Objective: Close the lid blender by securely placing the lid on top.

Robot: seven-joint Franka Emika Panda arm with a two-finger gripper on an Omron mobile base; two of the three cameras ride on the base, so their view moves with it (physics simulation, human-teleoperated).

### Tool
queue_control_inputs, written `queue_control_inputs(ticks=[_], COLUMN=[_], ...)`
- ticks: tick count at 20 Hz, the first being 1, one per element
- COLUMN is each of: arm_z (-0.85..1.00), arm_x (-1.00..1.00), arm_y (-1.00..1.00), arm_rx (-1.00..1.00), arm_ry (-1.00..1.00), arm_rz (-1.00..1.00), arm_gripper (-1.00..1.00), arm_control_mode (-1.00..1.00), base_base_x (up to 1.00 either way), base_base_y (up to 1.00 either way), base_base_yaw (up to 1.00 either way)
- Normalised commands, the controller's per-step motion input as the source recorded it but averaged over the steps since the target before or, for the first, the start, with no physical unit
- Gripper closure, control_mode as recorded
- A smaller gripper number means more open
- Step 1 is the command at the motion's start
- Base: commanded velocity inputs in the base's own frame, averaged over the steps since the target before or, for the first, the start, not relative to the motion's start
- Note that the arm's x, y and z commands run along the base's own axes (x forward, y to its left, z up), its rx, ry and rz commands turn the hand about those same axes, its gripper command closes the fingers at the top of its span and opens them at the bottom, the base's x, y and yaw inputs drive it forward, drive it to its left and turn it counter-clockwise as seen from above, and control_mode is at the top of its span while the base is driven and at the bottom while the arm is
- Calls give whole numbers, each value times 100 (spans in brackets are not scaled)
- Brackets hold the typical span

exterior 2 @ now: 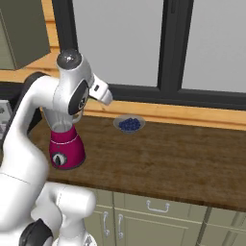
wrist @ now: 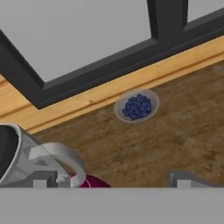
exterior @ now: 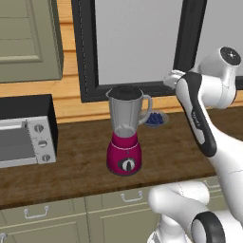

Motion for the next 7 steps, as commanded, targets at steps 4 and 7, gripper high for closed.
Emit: queue_control_inputs(ticks=[4, 7], arm_z=[-20, -4], arm_x=[-27, -9], arm_y=[-15, 0], arm_rx=[0, 0], arm_ry=[0, 0], arm_rz=[0, 0], arm_gripper=[-100, -100], arm_control_mode=[-100, -100], base_base_x=[0, 0], base_base_y=[0, 0], base_base_yaw=[0, 0])
